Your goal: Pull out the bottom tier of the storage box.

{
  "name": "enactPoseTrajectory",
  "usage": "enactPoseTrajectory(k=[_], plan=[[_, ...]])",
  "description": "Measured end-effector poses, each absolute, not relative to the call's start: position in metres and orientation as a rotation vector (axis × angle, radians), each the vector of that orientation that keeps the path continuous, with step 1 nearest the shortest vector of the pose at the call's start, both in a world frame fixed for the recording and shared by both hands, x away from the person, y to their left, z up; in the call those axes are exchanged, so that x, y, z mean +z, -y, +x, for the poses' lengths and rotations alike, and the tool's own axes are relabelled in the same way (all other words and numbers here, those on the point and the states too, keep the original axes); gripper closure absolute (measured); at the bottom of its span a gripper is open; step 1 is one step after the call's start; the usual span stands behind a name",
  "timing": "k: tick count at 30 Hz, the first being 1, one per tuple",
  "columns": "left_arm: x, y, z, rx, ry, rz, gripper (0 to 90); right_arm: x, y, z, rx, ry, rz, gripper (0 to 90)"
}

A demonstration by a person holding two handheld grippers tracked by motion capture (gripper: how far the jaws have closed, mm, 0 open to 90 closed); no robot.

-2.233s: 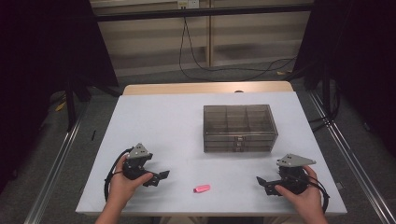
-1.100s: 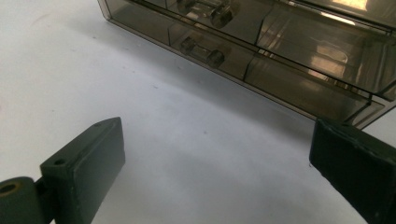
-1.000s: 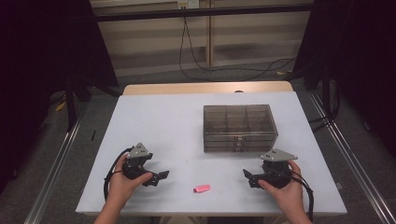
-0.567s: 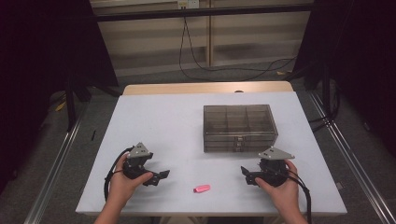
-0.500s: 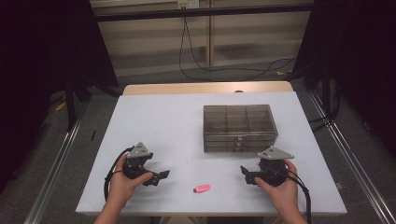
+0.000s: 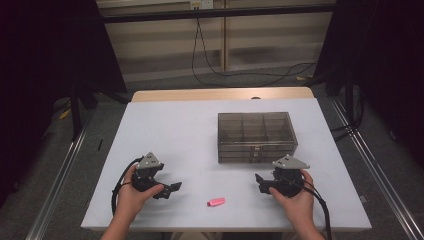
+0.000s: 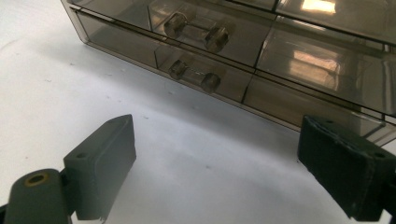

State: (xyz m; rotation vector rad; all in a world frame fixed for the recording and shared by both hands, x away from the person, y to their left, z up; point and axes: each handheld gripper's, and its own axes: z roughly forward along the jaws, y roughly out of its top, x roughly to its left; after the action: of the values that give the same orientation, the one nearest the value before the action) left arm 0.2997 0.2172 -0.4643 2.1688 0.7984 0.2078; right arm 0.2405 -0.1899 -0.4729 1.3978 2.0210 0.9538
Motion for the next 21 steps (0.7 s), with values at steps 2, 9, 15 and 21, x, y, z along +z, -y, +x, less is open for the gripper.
enactPoseTrajectory(k=[2, 9, 15, 21], plan=[[-0.464, -0.217, 0.300, 0.207, -0.800, 2.166, 1.6, -0.473, 0.189, 0.241, 0.952, -2.022, 1.397, 11.8], [-0.464, -0.217, 0.300, 0.210, -0.799, 2.165, 1.6, -0.473, 0.184, 0.243, 0.944, -2.004, 1.402, 13.8], [-0.464, -0.217, 0.300, 0.206, -0.802, 2.164, 1.6, -0.474, 0.179, 0.245, 0.940, -1.985, 1.415, 17.0], [-0.464, -0.217, 0.300, 0.205, -0.792, 2.168, 1.6, -0.475, 0.176, 0.246, 0.939, -1.967, 1.416, 20.4]])
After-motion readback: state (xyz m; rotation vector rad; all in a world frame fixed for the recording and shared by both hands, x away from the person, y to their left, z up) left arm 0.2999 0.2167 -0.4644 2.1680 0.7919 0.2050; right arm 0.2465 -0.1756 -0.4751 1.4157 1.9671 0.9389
